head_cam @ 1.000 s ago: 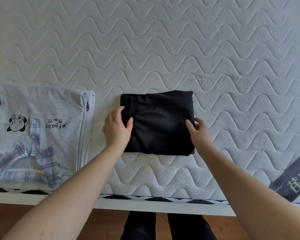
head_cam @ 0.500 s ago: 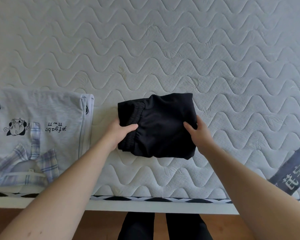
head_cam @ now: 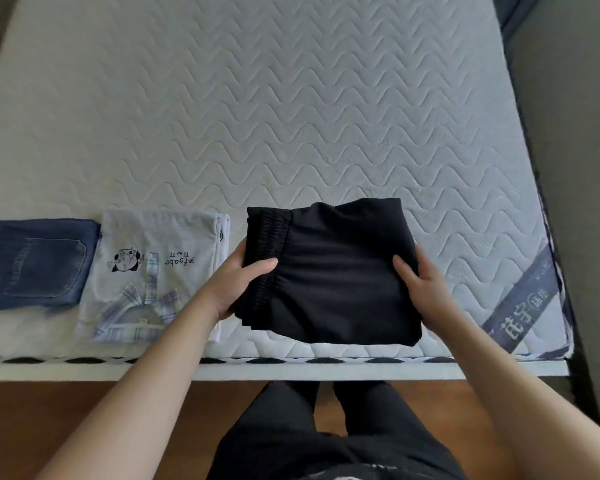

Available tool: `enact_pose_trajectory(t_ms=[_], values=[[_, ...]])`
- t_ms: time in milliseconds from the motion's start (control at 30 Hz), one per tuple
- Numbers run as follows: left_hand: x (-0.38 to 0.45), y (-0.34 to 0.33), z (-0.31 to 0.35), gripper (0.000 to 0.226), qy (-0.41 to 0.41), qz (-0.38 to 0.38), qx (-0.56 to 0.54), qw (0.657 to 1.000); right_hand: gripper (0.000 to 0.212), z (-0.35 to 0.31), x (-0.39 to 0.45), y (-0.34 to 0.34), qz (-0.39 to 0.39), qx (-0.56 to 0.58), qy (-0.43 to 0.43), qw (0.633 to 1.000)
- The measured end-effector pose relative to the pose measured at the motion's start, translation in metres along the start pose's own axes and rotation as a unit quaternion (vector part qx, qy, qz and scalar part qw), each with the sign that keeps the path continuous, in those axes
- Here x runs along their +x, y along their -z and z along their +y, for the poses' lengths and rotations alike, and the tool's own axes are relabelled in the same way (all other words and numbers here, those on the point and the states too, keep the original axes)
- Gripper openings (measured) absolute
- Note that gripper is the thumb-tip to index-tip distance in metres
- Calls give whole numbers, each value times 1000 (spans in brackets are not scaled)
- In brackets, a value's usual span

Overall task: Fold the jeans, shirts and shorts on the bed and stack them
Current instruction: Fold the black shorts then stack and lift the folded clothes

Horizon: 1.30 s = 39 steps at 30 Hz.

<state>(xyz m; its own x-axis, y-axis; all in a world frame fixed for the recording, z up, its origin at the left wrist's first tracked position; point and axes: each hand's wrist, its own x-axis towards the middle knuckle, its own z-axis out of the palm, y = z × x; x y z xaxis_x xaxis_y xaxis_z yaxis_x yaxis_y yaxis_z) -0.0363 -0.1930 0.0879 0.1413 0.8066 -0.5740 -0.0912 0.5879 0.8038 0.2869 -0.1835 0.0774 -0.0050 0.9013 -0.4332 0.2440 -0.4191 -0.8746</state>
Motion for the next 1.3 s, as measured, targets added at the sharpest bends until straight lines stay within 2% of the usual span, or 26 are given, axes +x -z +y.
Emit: enact_pose_trajectory(t_ms=[167, 400, 567, 667, 733, 1033, 1300], values=[[-68, -5, 29, 34, -30, 0, -13, 999, 29, -42, -72, 0, 21, 56, 17, 998], [-128, -13, 38, 44, -66, 37, -9, 997, 28, -64, -132, 2, -14, 71, 48, 996], [-192, -24, 30, 35, -86, 105, -53, 989, 29, -79, -167, 3, -52, 87, 76, 992], [-231, -27, 11, 50, -79, 171, -98, 977, 28, -78, -186, -3, -91, 89, 87, 988], [-257, -25, -3, 44, -79, 198, -115, 970, 29, -72, -198, -15, -105, 86, 92, 986], [-383, 42, -56, 40, -125, 234, -156, 951, 38, -75, -244, -113, -230, 43, 106, 967], [-469, 165, -97, 46, -134, 257, -203, 935, 30, -98, -287, -274, -288, 25, 113, 951]])
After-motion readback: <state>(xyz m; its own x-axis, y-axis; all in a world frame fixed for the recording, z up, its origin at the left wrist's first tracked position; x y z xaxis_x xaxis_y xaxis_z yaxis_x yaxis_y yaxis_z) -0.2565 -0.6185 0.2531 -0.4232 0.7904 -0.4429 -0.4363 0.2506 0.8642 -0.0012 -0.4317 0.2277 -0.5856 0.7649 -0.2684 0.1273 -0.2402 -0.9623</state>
